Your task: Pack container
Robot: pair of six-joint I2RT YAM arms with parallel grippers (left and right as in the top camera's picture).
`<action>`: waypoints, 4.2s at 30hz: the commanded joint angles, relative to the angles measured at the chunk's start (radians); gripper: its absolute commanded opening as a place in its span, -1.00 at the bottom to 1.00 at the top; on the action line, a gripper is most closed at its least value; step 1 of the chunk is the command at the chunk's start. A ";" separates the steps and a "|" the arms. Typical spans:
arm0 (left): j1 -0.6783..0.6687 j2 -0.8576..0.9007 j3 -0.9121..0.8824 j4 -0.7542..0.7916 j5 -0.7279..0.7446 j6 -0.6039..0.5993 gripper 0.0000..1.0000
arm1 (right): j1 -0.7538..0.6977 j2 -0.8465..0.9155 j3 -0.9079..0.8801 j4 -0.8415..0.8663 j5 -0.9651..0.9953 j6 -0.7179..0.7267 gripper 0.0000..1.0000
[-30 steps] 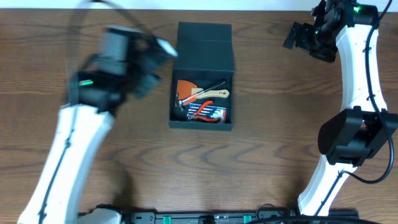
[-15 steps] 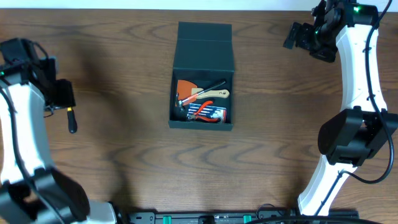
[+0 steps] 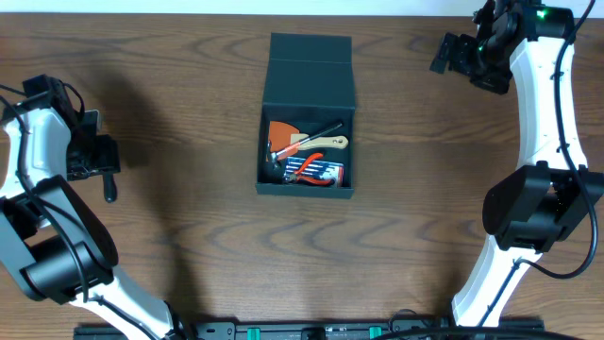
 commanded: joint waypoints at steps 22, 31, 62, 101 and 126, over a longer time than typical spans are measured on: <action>0.010 0.154 -0.014 0.076 -0.002 0.077 0.17 | 0.006 0.006 -0.004 0.013 0.056 -0.016 0.98; 0.068 0.154 -0.020 0.067 -0.001 0.077 0.17 | 0.007 0.006 -0.004 0.013 0.056 -0.016 0.99; 0.075 0.129 -0.042 0.013 0.121 0.131 -0.40 | 0.007 0.006 -0.004 0.013 0.055 -0.015 0.99; -0.880 -0.182 0.010 0.244 0.301 0.787 -0.87 | 0.007 0.006 -0.004 0.009 0.054 -0.015 0.99; -0.884 -0.216 0.058 0.365 0.194 0.537 -0.10 | 0.007 0.006 -0.004 0.003 0.048 -0.015 0.98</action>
